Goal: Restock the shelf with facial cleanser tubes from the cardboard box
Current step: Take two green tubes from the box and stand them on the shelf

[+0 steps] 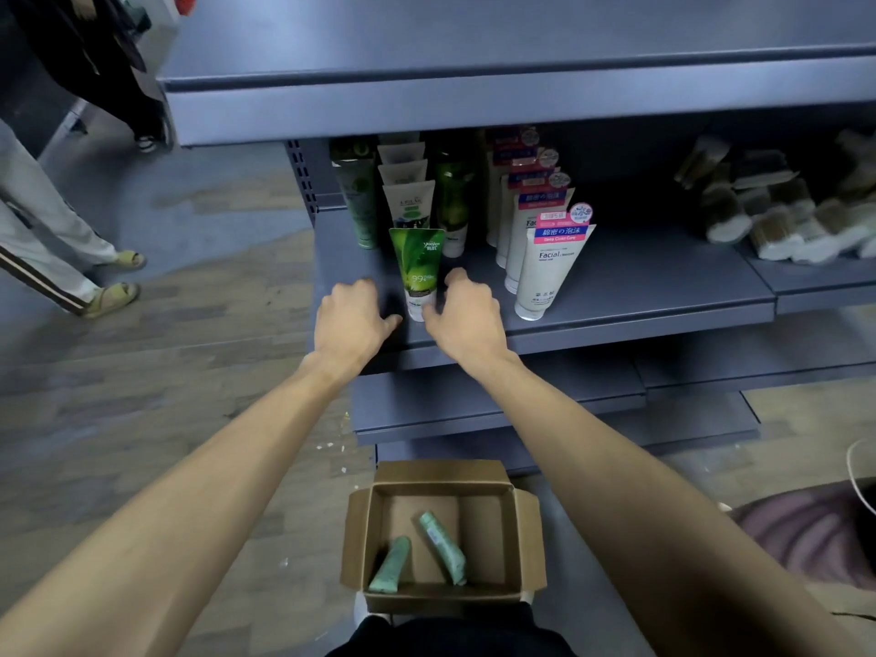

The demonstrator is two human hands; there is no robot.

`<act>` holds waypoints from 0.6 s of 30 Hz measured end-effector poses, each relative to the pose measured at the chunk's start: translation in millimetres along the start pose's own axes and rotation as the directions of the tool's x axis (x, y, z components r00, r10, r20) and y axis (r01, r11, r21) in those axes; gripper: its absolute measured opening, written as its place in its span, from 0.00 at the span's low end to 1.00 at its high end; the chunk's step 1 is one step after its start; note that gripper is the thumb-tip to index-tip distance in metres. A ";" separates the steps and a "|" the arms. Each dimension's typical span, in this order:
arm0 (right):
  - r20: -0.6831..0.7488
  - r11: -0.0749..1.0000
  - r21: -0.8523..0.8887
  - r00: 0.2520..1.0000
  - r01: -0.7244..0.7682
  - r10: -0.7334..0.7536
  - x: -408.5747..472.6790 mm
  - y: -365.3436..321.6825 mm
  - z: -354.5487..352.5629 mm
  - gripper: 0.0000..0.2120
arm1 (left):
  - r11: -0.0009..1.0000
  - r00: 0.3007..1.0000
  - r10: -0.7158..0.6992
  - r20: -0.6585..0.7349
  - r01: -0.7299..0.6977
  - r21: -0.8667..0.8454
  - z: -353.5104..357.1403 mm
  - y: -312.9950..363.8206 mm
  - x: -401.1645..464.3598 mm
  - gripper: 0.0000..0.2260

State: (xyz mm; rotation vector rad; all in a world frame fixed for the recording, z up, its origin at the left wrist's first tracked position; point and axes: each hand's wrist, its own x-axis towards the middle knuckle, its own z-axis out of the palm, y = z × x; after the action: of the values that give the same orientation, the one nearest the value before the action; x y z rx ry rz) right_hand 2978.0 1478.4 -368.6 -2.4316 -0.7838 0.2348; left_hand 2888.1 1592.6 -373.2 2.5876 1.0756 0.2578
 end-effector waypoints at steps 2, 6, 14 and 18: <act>-0.009 0.999 0.034 0.999 -0.033 0.033 -2.7 -6.4 4.6 0.17 | 1.000 1.000 0.011 -0.002 -0.011 0.005 -3.0 -9.2 -0.3 0.16; -0.045 0.993 0.082 0.995 -0.086 0.090 -2.1 -15.7 14.3 0.22 | 1.000 1.000 0.026 -0.008 -0.026 0.005 -7.8 -26.9 -1.4 0.15; -0.071 0.992 0.076 0.991 -0.104 0.109 4.0 -12.4 16.9 0.20 | 0.999 0.999 0.039 0.021 -0.040 0.037 -4.7 -37.3 -1.6 0.14; -0.096 0.988 0.075 0.985 -0.138 0.144 9.8 -2.9 9.2 0.22 | 0.998 0.998 0.054 0.034 -0.054 0.024 0.0 -27.4 1.0 0.13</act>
State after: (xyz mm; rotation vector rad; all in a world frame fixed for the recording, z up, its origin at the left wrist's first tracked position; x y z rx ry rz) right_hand 2981.5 1490.3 -374.4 -2.4157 -0.5508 0.1872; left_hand 2870.9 1611.4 -383.0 2.6364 1.0049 0.2150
